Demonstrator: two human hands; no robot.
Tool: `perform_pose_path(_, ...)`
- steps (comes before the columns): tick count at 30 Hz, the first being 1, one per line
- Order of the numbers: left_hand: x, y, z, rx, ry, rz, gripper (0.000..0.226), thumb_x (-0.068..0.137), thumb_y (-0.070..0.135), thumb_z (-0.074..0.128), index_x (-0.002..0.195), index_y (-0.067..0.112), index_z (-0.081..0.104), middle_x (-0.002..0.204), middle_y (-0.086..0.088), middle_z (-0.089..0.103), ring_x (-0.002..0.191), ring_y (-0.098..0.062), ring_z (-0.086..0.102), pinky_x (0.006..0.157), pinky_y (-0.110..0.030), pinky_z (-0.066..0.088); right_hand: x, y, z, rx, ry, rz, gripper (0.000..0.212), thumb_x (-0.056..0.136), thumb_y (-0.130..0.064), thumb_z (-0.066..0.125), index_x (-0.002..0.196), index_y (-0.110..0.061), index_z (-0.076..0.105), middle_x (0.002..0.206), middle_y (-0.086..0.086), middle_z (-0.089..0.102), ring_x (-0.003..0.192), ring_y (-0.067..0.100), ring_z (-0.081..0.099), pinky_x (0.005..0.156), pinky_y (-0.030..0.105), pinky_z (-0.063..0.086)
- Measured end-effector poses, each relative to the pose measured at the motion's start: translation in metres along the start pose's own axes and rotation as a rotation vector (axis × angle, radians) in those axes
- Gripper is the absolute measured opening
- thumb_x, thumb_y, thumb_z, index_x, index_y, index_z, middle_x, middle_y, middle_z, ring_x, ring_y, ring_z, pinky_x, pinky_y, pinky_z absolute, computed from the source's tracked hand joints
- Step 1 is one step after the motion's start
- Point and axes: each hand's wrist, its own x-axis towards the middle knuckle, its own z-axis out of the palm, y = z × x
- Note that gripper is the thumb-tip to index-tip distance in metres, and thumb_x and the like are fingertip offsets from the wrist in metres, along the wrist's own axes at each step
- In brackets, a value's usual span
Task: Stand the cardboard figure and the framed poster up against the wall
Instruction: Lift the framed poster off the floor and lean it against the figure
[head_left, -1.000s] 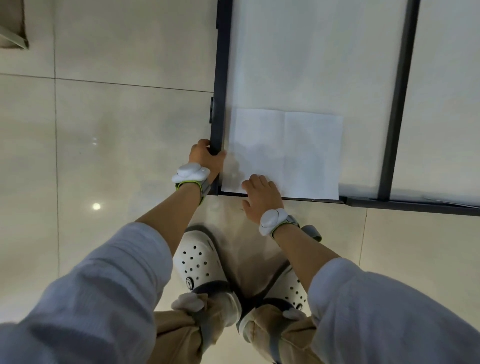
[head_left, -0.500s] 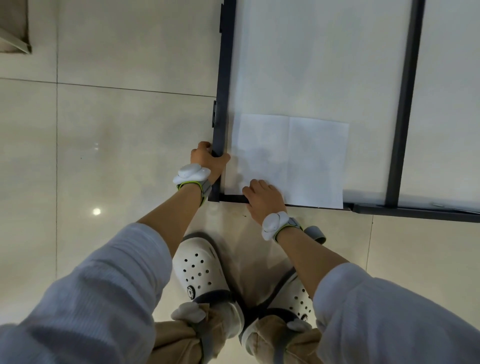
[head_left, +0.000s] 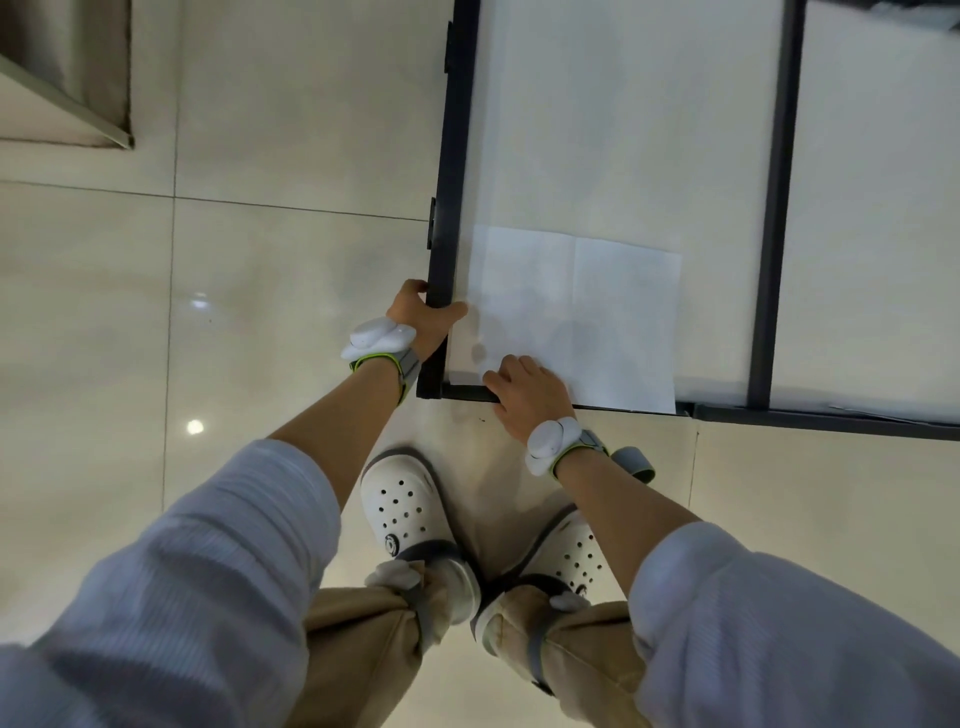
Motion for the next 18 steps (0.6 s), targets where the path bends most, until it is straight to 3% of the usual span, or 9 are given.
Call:
perform_pose_path(5,-0.049,0.043,-0.024,-0.022,-0.019,-0.02,0.084,0.08,0.042,0.068,0.146,0.01,0.027,0.141,-0.01,0.049,0.123,-0.029,0.052,0.092,-0.03,0.044,-0.023,-0.007,-0.061,0.077,0.014,0.024,0.03,0.051,-0.003,0.081,0.077,-0.007,0.067,0.069,0.013,0.063,0.06,0.031,0.06,0.046,0.027,0.046)
perform_pose_path(7,-0.071,0.062,-0.034,-0.027,-0.025,-0.023,0.081,0.078,0.047,0.067,0.143,0.01,0.035,0.139,-0.01,0.052,0.122,-0.029,0.054,0.098,-0.034,0.046,-0.034,-0.01,-0.09,0.13,-0.004,0.047,0.024,0.061,0.001,0.073,0.084,-0.002,0.065,0.076,0.019,0.063,0.067,0.036,0.06,0.052,0.034,0.047)
perform_pose_path(11,-0.118,0.099,-0.048,-0.086,-0.015,-0.007,0.067,0.081,0.041,0.067,0.136,0.008,0.046,0.13,-0.01,0.06,0.113,-0.028,0.059,0.094,-0.034,0.049,-0.059,-0.015,-0.146,0.162,0.031,0.074,0.019,0.068,0.001,0.068,0.086,-0.002,0.063,0.083,0.02,0.062,0.072,0.038,0.059,0.056,0.038,0.048)
perform_pose_path(15,-0.176,0.144,-0.064,-0.166,-0.034,0.01,0.054,0.082,0.033,0.068,0.127,0.009,0.051,0.121,-0.015,0.065,0.106,-0.031,0.064,0.095,-0.044,0.053,-0.093,-0.016,-0.213,0.16,0.03,0.09,0.021,0.068,0.0,0.071,0.087,-0.003,0.063,0.084,0.02,0.061,0.072,0.037,0.058,0.055,0.034,0.042)
perform_pose_path(18,-0.211,0.176,-0.07,-0.171,-0.039,0.036,0.056,0.081,0.034,0.07,0.126,0.01,0.048,0.12,-0.016,0.064,0.105,-0.031,0.064,0.094,-0.045,0.053,-0.116,-0.014,-0.254,0.171,0.059,0.114,0.021,0.068,0.001,0.071,0.088,-0.002,0.063,0.085,0.02,0.061,0.074,0.038,0.058,0.056,0.03,0.035)
